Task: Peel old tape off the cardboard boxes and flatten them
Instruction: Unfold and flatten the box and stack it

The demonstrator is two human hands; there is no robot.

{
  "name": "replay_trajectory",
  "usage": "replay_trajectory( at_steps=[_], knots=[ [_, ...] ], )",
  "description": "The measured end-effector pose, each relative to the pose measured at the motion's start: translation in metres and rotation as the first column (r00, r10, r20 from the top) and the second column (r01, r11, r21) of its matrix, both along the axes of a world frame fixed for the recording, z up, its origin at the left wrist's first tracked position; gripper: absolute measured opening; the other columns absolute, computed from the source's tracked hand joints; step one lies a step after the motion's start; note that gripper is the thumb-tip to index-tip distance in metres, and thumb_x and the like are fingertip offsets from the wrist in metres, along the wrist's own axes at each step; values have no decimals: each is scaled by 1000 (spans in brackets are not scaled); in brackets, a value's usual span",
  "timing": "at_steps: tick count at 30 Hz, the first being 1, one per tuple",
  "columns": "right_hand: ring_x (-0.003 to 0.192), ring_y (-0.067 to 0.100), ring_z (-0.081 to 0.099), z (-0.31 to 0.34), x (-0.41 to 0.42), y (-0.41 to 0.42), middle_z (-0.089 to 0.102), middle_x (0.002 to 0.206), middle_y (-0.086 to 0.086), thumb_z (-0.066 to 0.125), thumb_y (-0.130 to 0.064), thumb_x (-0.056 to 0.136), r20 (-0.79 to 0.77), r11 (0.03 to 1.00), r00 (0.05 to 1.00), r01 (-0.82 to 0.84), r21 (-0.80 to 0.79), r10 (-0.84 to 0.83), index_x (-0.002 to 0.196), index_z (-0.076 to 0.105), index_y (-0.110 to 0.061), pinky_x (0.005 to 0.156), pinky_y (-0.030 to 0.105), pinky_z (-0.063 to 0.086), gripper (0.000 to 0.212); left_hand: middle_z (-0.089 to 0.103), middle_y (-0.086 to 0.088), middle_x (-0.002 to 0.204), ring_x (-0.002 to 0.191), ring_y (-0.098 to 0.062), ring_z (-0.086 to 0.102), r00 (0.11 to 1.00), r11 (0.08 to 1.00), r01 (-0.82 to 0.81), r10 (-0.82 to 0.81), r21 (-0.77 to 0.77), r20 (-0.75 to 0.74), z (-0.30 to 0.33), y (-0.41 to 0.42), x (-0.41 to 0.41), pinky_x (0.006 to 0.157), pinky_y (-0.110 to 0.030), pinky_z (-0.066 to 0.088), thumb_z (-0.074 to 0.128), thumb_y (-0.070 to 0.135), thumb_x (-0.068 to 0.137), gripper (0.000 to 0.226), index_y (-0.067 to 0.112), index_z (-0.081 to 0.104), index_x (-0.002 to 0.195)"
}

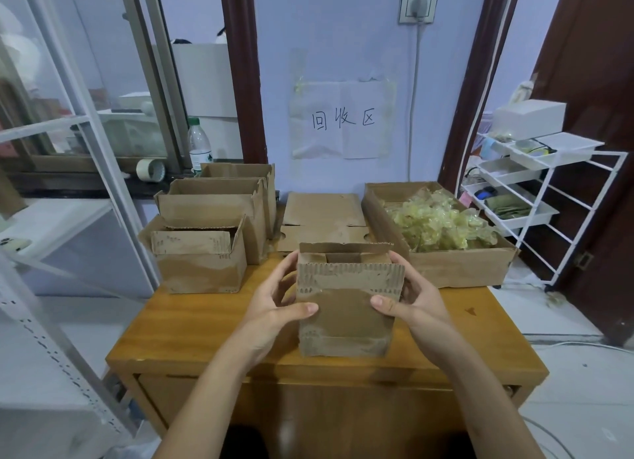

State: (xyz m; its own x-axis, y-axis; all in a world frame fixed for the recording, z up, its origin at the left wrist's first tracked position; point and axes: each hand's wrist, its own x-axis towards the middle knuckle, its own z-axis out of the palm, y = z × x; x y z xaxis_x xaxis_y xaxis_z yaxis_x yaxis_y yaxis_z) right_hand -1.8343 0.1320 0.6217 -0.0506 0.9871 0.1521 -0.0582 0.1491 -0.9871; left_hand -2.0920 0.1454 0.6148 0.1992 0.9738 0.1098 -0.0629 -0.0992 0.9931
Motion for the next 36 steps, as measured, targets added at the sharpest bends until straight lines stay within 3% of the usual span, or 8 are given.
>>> replay_trajectory(
  at_steps=[5,11,14,17,21,24,29,36],
  knots=[
    [137,17,56,-4,0,-1,58,150,-1,96,-23,66,57,999,998,6,45,-9,149,48,-38,110,41,52,98,75,12,123,125,-19,62,986,990,-7,31,-144,165,19,3,2,101,-37,50,72,46,87,53,33,61,137],
    [137,14,55,-4,0,-1,60,146,-5,95,-24,64,116,997,993,-4,78,-5,137,49,-47,110,36,51,89,74,-2,116,115,-24,68,978,981,-70,32,-181,-204,48,24,0,90,-45,62,73,25,97,12,32,73,105],
    [130,7,60,-4,0,-3,61,142,-7,93,-22,65,125,997,992,6,81,-16,137,48,-45,101,25,55,88,70,-8,122,109,-29,72,956,972,9,-77,-234,-282,67,36,0,84,-49,64,81,12,90,29,28,72,113],
    [120,-4,62,-1,-3,-6,62,135,-15,90,-17,66,146,997,989,5,83,-17,133,47,-46,90,16,54,85,72,-6,116,93,-18,77,912,960,64,-167,-271,-375,84,40,5,75,-40,64,90,29,78,58,22,62,129],
    [118,-7,61,1,-4,-8,63,128,-24,90,-19,65,154,997,988,6,82,-18,132,47,-46,89,15,54,84,80,-7,92,72,-13,74,839,972,98,-197,-215,-507,91,42,15,61,-29,57,87,40,83,35,22,73,110],
    [117,-10,60,4,-5,-12,65,115,-40,89,-20,65,178,995,984,0,99,-17,130,45,-47,88,12,52,83,72,-6,86,66,-12,74,828,982,60,-149,-178,-540,86,46,18,64,-34,62,88,29,84,30,35,59,91],
    [116,-30,47,6,-5,-19,54,113,-57,90,-24,65,223,996,975,-3,88,-17,133,39,-52,93,5,45,89,70,-3,119,103,-14,70,818,994,33,-88,-108,-569,76,44,13,81,-32,60,97,52,61,73,23,69,121],
    [136,-20,37,15,-3,-20,44,134,-53,67,-79,71,200,996,979,-51,68,37,139,40,-63,104,11,43,75,73,5,107,104,-18,67,882,996,-48,75,69,-464,60,30,8,90,-42,57,96,40,69,44,28,73,105]
  ],
)
